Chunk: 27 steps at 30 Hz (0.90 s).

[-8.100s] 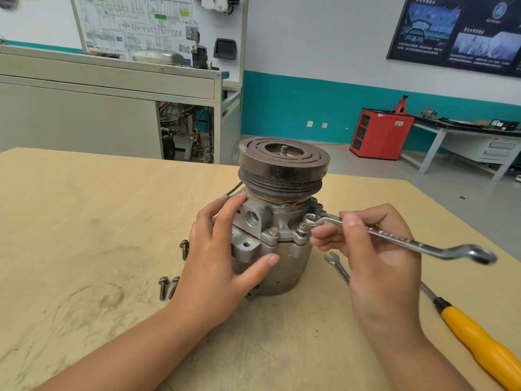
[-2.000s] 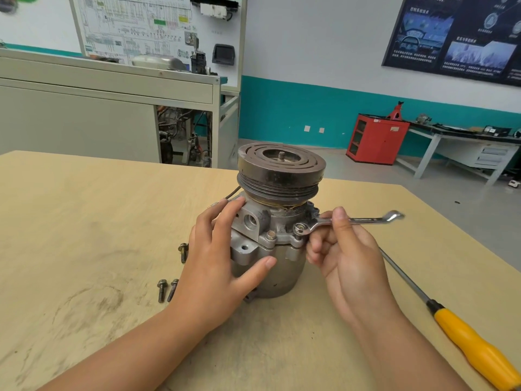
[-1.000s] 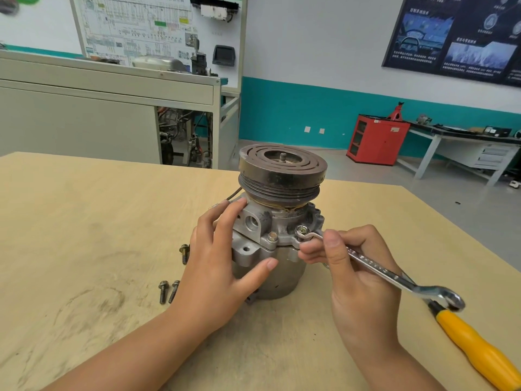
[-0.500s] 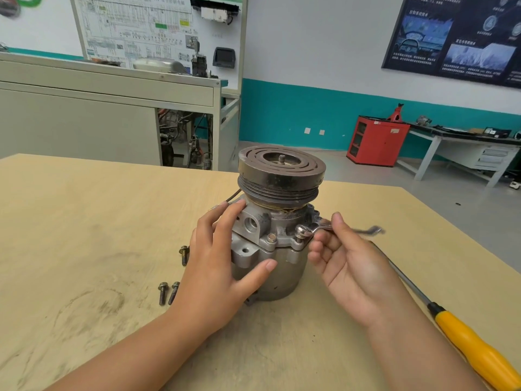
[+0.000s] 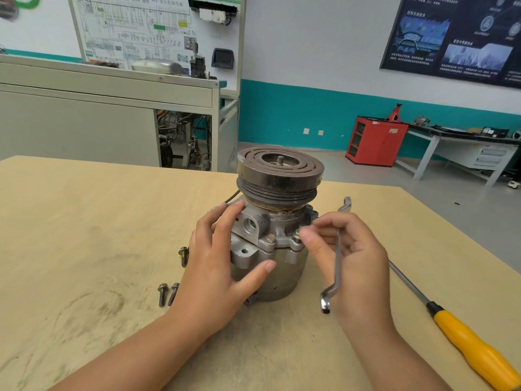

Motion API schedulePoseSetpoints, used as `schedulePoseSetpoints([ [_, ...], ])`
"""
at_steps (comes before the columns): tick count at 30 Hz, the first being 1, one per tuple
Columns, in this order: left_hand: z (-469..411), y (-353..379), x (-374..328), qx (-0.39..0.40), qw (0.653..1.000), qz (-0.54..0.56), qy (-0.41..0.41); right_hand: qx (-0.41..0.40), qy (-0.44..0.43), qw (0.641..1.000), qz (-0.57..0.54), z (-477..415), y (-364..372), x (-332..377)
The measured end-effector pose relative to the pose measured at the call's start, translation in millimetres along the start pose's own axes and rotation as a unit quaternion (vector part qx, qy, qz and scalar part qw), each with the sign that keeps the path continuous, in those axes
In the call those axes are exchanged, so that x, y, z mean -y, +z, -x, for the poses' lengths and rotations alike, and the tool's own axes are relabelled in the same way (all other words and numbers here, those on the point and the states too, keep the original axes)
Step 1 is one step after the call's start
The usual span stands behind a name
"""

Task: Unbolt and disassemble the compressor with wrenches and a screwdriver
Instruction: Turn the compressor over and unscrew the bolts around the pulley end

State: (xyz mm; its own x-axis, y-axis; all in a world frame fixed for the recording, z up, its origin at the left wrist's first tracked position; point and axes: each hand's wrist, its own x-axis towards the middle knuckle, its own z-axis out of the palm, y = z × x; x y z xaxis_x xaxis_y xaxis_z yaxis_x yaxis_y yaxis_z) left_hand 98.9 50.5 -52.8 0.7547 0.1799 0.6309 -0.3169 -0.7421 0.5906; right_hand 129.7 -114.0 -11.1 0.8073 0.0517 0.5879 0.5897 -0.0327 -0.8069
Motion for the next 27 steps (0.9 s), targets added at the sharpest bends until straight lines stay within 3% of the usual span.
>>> schedulePoseSetpoints([
  [4, 0.4, -0.4, 0.0, 0.0, 1.0, -0.002, 0.003, 0.011, 0.006, 1.0, 0.025, 0.3, 5.9, -1.2],
  [15, 0.1, -0.6, -0.8, 0.003, 1.0, -0.002, 0.004, 0.023, 0.025, 0.998, -0.054, -5.3, 4.0, 0.4],
  [22, 0.2, -0.7, -0.5, 0.007, 1.0, -0.007, 0.002, -0.021, -0.036, 0.999, -0.017, -8.8, -9.7, 5.9],
  [27, 0.0, -0.4, 0.0, 0.007, 1.0, -0.009, 0.001, 0.055, 0.063, 0.985, -0.148, -14.1, -16.6, 6.9],
])
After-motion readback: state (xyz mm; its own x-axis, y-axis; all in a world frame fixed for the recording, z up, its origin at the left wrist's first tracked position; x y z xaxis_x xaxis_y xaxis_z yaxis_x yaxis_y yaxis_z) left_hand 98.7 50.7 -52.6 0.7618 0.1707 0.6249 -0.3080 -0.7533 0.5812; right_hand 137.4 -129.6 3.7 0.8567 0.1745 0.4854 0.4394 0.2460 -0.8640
